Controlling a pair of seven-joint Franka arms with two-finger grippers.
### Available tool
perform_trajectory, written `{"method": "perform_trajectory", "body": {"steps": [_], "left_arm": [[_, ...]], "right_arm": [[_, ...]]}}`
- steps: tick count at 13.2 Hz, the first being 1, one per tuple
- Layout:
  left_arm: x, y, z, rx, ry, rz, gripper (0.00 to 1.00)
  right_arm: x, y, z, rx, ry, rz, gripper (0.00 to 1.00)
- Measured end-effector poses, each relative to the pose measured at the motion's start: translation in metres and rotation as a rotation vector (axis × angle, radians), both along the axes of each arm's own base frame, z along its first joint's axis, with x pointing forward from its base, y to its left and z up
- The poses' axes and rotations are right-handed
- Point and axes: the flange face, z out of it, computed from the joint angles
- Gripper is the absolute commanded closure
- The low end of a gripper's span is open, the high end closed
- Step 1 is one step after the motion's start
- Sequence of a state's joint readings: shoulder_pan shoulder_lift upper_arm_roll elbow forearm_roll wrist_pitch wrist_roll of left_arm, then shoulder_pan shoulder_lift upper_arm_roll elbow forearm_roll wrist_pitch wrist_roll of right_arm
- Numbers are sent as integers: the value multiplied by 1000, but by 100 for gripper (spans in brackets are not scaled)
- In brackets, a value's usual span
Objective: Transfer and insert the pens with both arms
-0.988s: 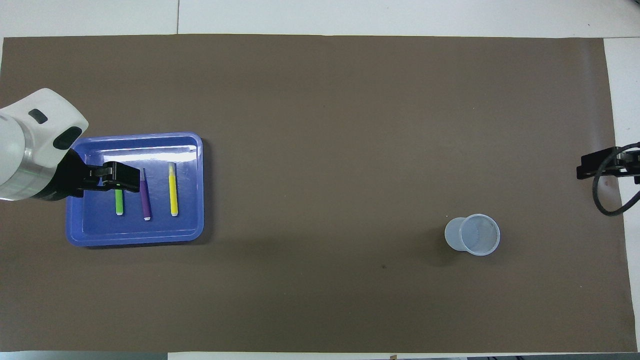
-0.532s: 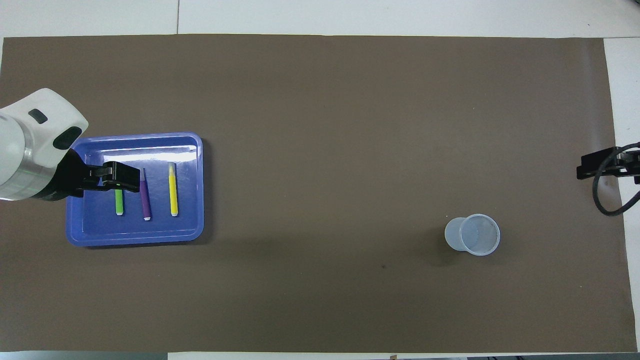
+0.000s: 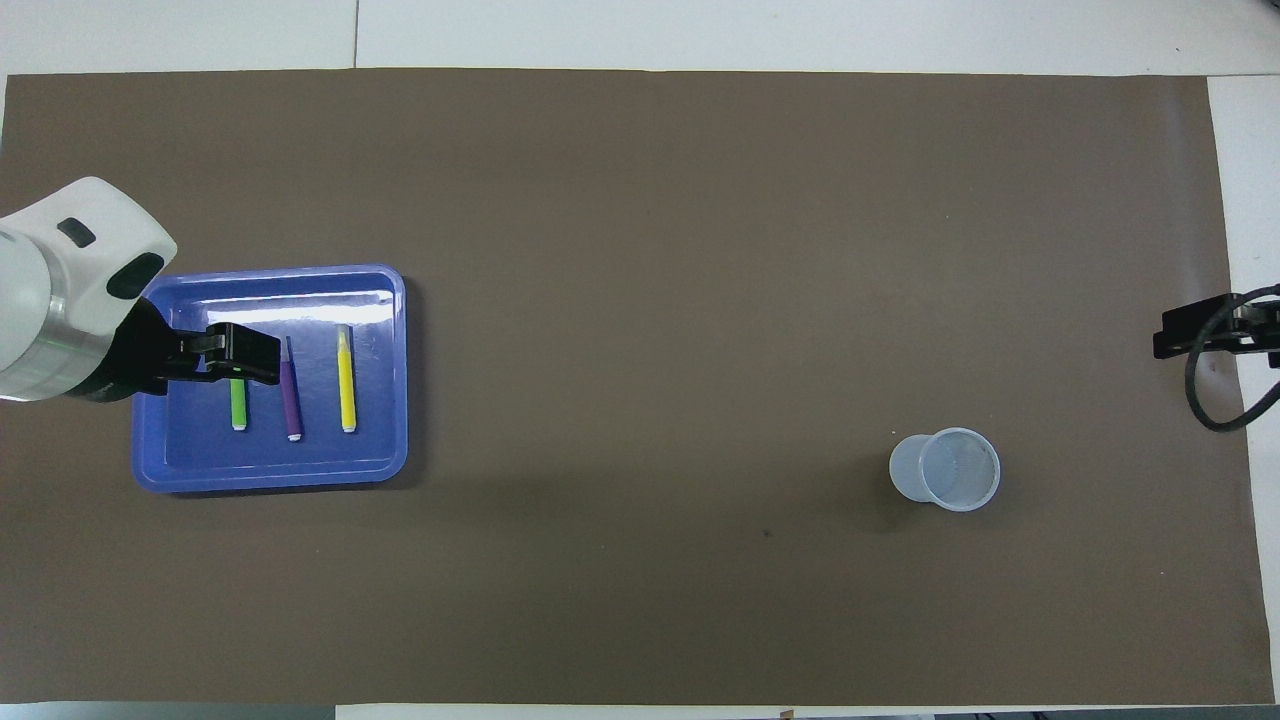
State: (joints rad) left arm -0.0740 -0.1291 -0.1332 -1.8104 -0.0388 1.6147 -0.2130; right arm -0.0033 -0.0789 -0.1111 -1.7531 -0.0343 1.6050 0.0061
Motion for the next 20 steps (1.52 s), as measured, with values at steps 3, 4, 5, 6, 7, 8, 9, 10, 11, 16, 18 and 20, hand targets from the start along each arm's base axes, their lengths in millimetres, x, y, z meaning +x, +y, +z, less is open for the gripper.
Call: {"method": "perform_trajectory", "body": {"steps": [3, 4, 5, 6, 7, 8, 9, 10, 11, 16, 18, 20], "left_arm": [[1, 14, -17, -4, -32, 31, 0], [-1, 25, -29, -4, -36, 51, 0], [-1, 36, -40, -2, -33, 68, 0], [1, 50, -52, -3, -34, 70, 0], [4, 67, -65, -6, -35, 54, 0], [9, 88, -82, -10, -32, 37, 0], [16, 106, -101, -15, -25, 25, 0], [24, 119, -123, -20, -19, 16, 0], [34, 125, -147, -26, -12, 12, 0], [65, 134, -228, -42, -17, 9, 0], [68, 135, -240, -40, -17, 2, 0], [70, 137, -250, -7, -13, -30, 0]], "right_arm": [[0, 0, 0, 0, 0, 0, 0], [0, 0, 0, 0, 0, 0, 0], [0, 0, 0, 0, 0, 0, 0], [0, 0, 0, 0, 0, 0, 0], [0, 0, 0, 0, 0, 0, 0], [0, 0, 0, 0, 0, 0, 0], [0, 0, 0, 0, 0, 0, 0], [0, 0, 0, 0, 0, 0, 0], [0, 0, 0, 0, 0, 0, 0], [0, 0, 0, 0, 0, 0, 0], [0, 0, 0, 0, 0, 0, 0], [0, 0, 0, 0, 0, 0, 0]]}}
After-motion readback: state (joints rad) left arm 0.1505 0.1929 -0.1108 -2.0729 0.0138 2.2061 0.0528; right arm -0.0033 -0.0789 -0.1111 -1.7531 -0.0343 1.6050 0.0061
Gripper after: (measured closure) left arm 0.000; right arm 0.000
